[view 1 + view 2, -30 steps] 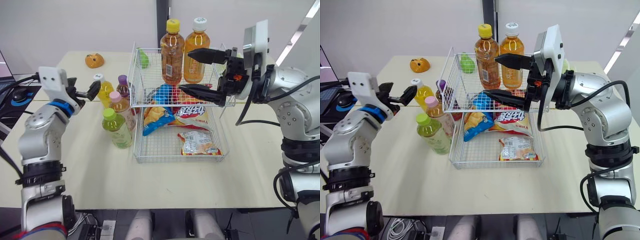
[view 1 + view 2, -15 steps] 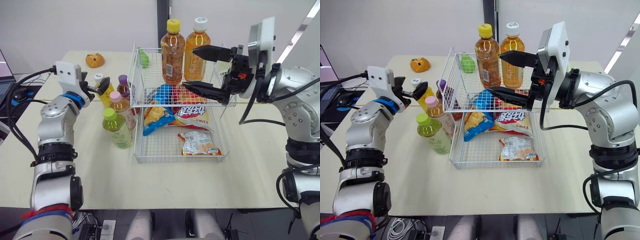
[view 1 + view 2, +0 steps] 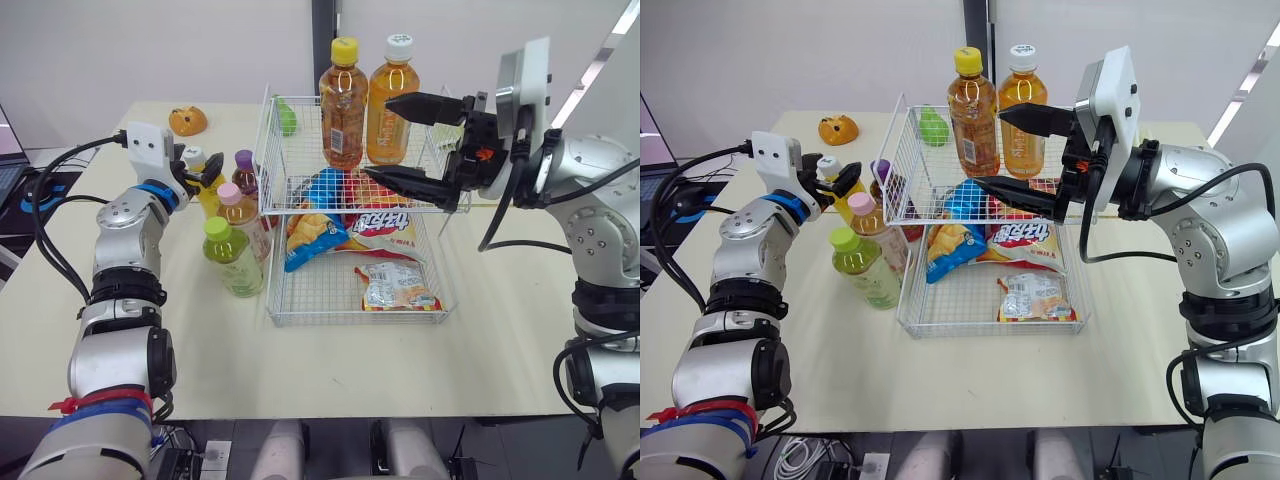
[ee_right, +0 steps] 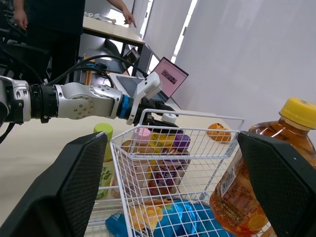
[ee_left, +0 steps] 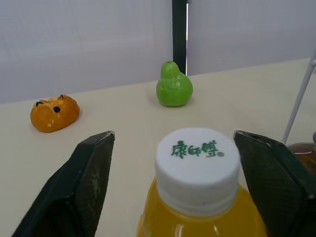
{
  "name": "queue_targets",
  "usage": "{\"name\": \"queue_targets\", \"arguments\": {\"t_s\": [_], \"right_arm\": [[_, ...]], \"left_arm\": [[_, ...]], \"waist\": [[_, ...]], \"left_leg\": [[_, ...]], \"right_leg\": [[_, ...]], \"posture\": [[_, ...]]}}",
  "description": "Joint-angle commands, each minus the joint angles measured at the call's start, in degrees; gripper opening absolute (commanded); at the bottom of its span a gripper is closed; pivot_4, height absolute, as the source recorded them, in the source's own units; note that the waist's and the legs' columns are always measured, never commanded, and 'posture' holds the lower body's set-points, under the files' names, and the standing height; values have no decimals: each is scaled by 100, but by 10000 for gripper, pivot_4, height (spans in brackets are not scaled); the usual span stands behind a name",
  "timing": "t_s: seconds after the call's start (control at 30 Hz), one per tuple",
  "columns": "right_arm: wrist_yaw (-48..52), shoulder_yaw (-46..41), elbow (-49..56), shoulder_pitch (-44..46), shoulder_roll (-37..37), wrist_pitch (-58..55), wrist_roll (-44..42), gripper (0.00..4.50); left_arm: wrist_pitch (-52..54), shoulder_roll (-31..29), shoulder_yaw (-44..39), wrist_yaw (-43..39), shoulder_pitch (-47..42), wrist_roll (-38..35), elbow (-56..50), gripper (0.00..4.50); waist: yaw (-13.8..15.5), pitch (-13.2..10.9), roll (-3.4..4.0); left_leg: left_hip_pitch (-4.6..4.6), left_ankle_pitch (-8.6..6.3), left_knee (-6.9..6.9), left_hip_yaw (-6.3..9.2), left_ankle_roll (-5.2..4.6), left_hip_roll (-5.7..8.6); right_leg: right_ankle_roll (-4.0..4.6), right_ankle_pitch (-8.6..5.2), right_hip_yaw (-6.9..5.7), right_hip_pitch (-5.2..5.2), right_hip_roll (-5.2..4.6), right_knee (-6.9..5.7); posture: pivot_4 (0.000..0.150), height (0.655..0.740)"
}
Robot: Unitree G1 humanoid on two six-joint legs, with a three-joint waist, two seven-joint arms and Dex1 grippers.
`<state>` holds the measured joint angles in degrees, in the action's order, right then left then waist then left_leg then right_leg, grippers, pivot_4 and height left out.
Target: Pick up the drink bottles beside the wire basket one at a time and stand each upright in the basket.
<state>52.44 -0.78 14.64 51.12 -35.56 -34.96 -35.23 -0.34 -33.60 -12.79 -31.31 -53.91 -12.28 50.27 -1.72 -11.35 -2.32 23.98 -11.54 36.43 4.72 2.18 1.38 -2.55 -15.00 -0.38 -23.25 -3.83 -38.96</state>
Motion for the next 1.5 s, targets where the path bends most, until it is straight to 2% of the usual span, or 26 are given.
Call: {"name": "queue_targets", "arguments": {"t_s": [0.03,0.17,0.43,0.73,0.9,1.0,1.3,1.5], "right_arm": [[-35,-197,194,69,-46,12,-115,45000],[-69,-209,156,110,-14,-6,-129,45000],[-34,-176,107,91,-28,51,-68,45000],[-1,-170,80,85,2,71,-63,45000],[33,-131,16,119,62,102,-57,45000],[42,-103,-11,137,109,145,-25,45000],[52,-68,53,88,137,197,-10,45000],[89,-41,0,108,175,261,15,45000]], "left_arm": [[-109,-31,-46,-57,-163,9,12,26162],[-108,-44,-48,-83,-140,22,35,13936],[-67,-196,-144,-254,5,-87,-208,13938],[1175,-1156,-571,-1938,152,-1055,-1249,13938],[2523,-1781,-664,-2850,50,-1697,-1871,13938],[2950,-2127,-573,-3238,18,-1787,-2098,13938],[3635,-2695,-214,-3770,-831,-1666,-2284,13938],[3786,-2801,340,-4195,-1964,-1404,-1961,13938]], "waist": [[0,0,0],[-5,0,0],[-11,0,0],[-47,-4,1],[-8,-5,1],[-14,-6,3],[-20,-9,4],[-12,-10,4]], "left_leg": [[0,0,0,0,0,0],[-1,0,0,-1,0,0],[-1,0,0,0,0,0],[21,0,-4,2,1,-7],[28,1,-2,8,1,-9],[30,1,-1,8,1,-9],[30,1,-2,9,1,-9],[36,1,-1,11,1,-11]], "right_leg": [[0,0,0,0,0,0],[0,0,0,0,0,0],[0,0,0,0,1,-1],[3,2,1,-24,16,0],[3,1,-2,-23,15,1],[3,1,-3,-24,16,3],[4,1,-5,-26,25,2],[5,-1,-8,-28,31,2]], "posture": [[1500,7400],[1500,7400],[1500,7400],[1500,7400],[1500,7400],[1500,7400],[1500,7400],[1500,7400]]}}
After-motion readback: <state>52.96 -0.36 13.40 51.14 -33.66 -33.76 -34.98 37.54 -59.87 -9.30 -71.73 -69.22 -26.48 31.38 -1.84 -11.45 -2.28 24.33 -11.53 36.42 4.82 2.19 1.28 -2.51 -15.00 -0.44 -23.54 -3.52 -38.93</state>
